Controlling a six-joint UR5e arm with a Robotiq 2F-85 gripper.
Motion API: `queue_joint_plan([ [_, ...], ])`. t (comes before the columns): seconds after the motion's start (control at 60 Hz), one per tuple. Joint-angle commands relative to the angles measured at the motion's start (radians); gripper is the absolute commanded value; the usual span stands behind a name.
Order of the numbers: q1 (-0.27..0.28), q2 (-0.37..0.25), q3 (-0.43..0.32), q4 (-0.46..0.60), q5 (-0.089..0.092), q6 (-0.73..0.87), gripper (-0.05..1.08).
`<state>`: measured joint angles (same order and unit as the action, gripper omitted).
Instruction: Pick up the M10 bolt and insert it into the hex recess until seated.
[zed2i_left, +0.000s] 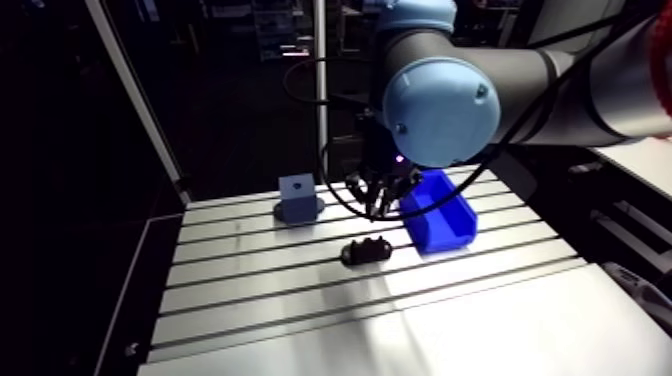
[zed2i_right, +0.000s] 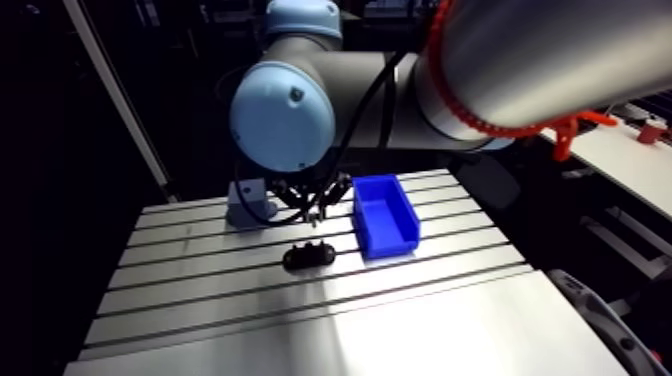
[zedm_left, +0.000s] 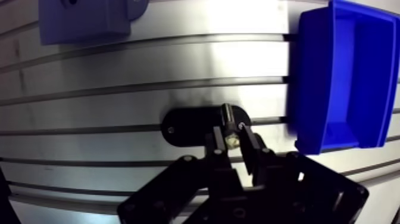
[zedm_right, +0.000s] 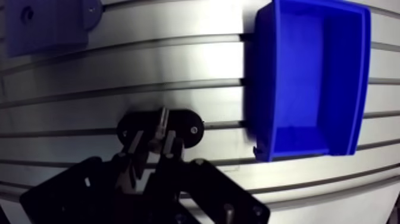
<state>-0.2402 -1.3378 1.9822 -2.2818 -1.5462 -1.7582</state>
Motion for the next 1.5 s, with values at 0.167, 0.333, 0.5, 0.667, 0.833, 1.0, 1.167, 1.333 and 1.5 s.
queue_joint_plan([
  [0.167, 0.019, -0.054, -0.122, 0.127, -0.007, -0.116, 0.81],
  [0.333, 0.05, -0.044, -0.217, 0.277, -0.011, -0.138, 0.81],
  [0.5, 0.09, 0.002, -0.312, 0.412, -0.019, -0.214, 0.81],
  [0.667, 0.144, 0.065, -0.424, 0.52, -0.045, -0.221, 0.81],
  [0.833, 0.178, 0.11, -0.502, 0.54, -0.074, -0.251, 0.81],
  [1.0, 0.207, 0.156, -0.555, 0.566, -0.085, -0.255, 0.81],
  [1.167, 0.228, 0.197, -0.601, 0.573, -0.091, -0.255, 0.81],
  [1.333, 0.243, 0.232, -0.623, 0.571, -0.099, -0.255, 0.81],
  [1.5, 0.252, 0.261, -0.652, 0.574, -0.102, -0.258, 0.81],
])
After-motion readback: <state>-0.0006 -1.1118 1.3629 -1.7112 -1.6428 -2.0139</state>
